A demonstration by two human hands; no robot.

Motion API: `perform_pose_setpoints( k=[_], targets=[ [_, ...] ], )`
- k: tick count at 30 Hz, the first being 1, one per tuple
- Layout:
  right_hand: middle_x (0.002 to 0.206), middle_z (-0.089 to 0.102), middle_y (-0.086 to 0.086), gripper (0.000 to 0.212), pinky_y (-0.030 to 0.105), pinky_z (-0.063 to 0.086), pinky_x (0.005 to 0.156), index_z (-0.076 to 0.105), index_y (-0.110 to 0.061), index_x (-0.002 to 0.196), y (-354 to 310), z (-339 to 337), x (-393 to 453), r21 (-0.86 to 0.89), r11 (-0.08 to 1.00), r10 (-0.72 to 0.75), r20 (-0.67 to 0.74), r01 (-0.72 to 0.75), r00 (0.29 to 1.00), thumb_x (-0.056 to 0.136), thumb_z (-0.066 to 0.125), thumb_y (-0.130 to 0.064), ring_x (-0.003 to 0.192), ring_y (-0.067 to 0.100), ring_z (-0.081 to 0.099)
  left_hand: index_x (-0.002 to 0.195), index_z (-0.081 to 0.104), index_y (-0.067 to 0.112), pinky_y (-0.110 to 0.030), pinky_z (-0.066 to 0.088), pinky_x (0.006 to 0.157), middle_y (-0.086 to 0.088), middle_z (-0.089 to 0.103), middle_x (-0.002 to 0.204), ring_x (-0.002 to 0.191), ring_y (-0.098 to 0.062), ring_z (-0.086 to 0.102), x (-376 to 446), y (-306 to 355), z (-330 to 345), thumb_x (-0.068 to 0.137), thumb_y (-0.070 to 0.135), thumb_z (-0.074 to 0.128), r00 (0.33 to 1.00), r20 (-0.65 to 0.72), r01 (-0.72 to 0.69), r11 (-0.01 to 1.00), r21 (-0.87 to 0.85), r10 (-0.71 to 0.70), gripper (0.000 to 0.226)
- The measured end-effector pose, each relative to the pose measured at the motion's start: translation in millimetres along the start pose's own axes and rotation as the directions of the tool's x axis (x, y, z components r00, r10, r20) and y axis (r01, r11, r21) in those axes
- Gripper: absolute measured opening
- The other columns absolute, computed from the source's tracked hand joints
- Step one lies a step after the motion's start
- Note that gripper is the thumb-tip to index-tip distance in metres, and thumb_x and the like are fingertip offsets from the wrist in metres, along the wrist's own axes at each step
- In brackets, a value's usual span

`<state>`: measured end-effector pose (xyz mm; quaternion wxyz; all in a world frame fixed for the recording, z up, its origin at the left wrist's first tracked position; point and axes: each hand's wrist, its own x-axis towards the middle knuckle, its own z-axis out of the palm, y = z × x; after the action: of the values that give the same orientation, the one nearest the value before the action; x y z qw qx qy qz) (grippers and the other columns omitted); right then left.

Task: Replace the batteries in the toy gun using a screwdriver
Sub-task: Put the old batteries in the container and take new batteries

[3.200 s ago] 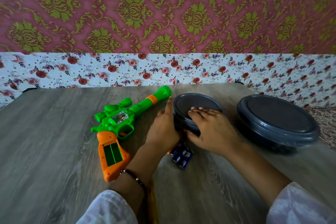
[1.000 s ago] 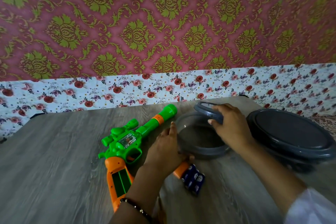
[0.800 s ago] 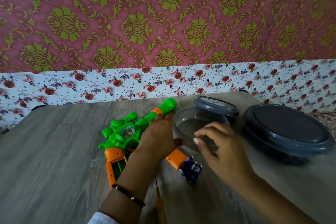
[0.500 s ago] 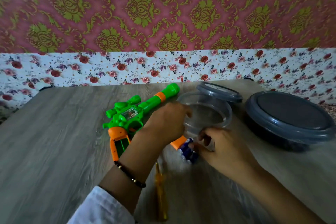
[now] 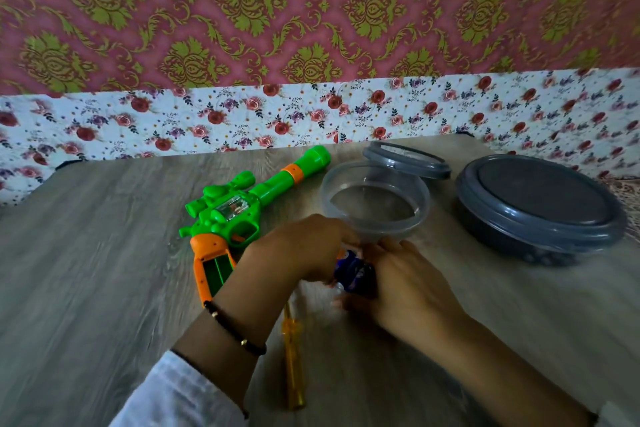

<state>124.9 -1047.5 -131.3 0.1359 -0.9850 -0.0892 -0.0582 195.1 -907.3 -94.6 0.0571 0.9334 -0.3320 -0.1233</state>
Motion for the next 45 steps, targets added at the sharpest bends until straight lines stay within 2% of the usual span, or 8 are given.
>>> perform_pose_setpoints(
  k=[11, 14, 18, 23, 29, 34, 37, 45],
  targets=[
    [0.127, 0.049, -0.009, 0.062, 0.020, 0.037, 0.086, 0.046, -0.031, 0.129, 0.8, 2.3, 0.7, 0.024, 1.000, 0.005, -0.072, -0.003, 0.997, 0.075, 0.062, -0.058, 0.115, 0.010, 0.044, 0.128, 0.053, 0.028, -0.043, 0.049, 0.092, -0.003, 0.061, 0.122, 0.111, -0.023, 0.057, 5.9, -2.8, 8.8, 0.076, 0.019, 0.074, 0.999, -0.042, -0.027, 0.999, 0.036, 0.028, 0.057],
    [0.119, 0.057, -0.010, 0.054, 0.019, 0.043, 0.084, 0.052, -0.033, 0.122, 1.7, -6.3, 0.9, 0.120, 0.993, 0.026, -0.036, -0.022, 0.999, 0.074, 0.067, -0.052, 0.105, 0.006, 0.053, 0.126, 0.056, 0.028, -0.041, 0.048, 0.093, -0.002, 0.060, 0.121, 0.111, -0.023, 0.057, 1.9, -1.3, 3.8, 0.073, 0.023, 0.078, 0.999, -0.021, -0.026, 0.999, 0.035, 0.027, 0.057],
    [0.085, 0.057, -0.014, 0.035, 0.013, 0.035, 0.059, 0.057, -0.032, 0.091, 5.2, -30.1, -1.7, 0.290, 0.957, 0.064, -0.096, -0.034, 0.993, 0.067, 0.071, -0.054, 0.074, -0.003, 0.052, 0.120, 0.060, 0.028, -0.032, 0.046, 0.089, 0.002, 0.061, 0.117, 0.108, -0.017, 0.056, -10.1, 2.2, -13.1, 0.069, 0.032, 0.081, 0.998, -0.012, -0.064, 0.997, -0.038, 0.063, 0.055],
    [0.087, 0.064, -0.012, 0.034, 0.020, 0.047, 0.065, 0.063, -0.027, 0.092, 23.5, -64.2, 21.0, 0.386, 0.922, 0.116, -0.212, -0.026, 0.970, 0.066, 0.077, -0.045, 0.079, 0.001, 0.059, 0.121, 0.059, 0.024, -0.024, 0.047, 0.086, 0.005, 0.062, 0.110, 0.102, -0.011, 0.059, -7.4, 1.4, -48.9, 0.073, 0.026, 0.079, 0.987, -0.143, -0.087, 0.986, -0.144, 0.066, 0.052],
    [0.097, 0.065, -0.008, 0.041, 0.024, 0.048, 0.078, 0.062, -0.018, 0.104, 39.8, -67.8, 72.9, 0.281, 0.956, 0.118, -0.108, -0.083, 0.987, 0.072, 0.076, -0.039, 0.091, 0.008, 0.060, 0.124, 0.055, 0.017, -0.029, 0.046, 0.087, -0.006, 0.059, 0.120, 0.105, -0.020, 0.056, 45.5, -10.0, -68.1, 0.078, 0.031, 0.075, 0.963, -0.268, -0.038, 0.998, -0.059, 0.021, 0.053],
    [0.103, 0.066, 0.007, 0.039, 0.029, 0.047, 0.078, 0.061, -0.015, 0.104, 42.5, -45.0, 104.0, 0.058, 0.989, 0.129, 0.073, -0.134, 0.989, 0.075, 0.071, -0.039, 0.098, 0.025, 0.062, 0.123, 0.058, 0.013, -0.032, 0.046, 0.092, -0.009, 0.060, 0.122, 0.111, -0.026, 0.057, 75.8, -9.8, -56.4, 0.078, 0.020, 0.075, 0.982, -0.188, 0.009, 0.996, 0.084, 0.007, 0.049],
    [0.114, 0.067, 0.007, 0.045, 0.026, 0.046, 0.079, 0.063, -0.019, 0.113, 44.2, -37.3, 112.5, -0.080, 0.990, 0.130, 0.128, -0.120, 0.983, 0.075, 0.067, -0.044, 0.106, 0.023, 0.062, 0.115, 0.062, 0.013, -0.035, 0.047, 0.087, -0.010, 0.064, 0.117, 0.108, -0.029, 0.060, 85.7, -6.5, -48.0, 0.079, 0.025, 0.073, 0.991, -0.130, 0.000, 0.988, 0.156, 0.020, 0.039],
    [0.118, 0.066, 0.006, 0.048, 0.032, 0.049, 0.089, 0.063, -0.020, 0.117, 49.7, -31.9, 118.0, -0.062, 0.977, 0.209, 0.137, -0.203, 0.968, 0.073, 0.071, -0.039, 0.110, 0.022, 0.061, 0.118, 0.060, 0.019, -0.040, 0.039, 0.092, -0.005, 0.063, 0.121, 0.114, -0.026, 0.056, 100.4, -5.3, -33.4, 0.084, 0.035, 0.066, 0.996, -0.088, 0.039, 0.966, 0.256, -0.017, 0.038]
  ],
)
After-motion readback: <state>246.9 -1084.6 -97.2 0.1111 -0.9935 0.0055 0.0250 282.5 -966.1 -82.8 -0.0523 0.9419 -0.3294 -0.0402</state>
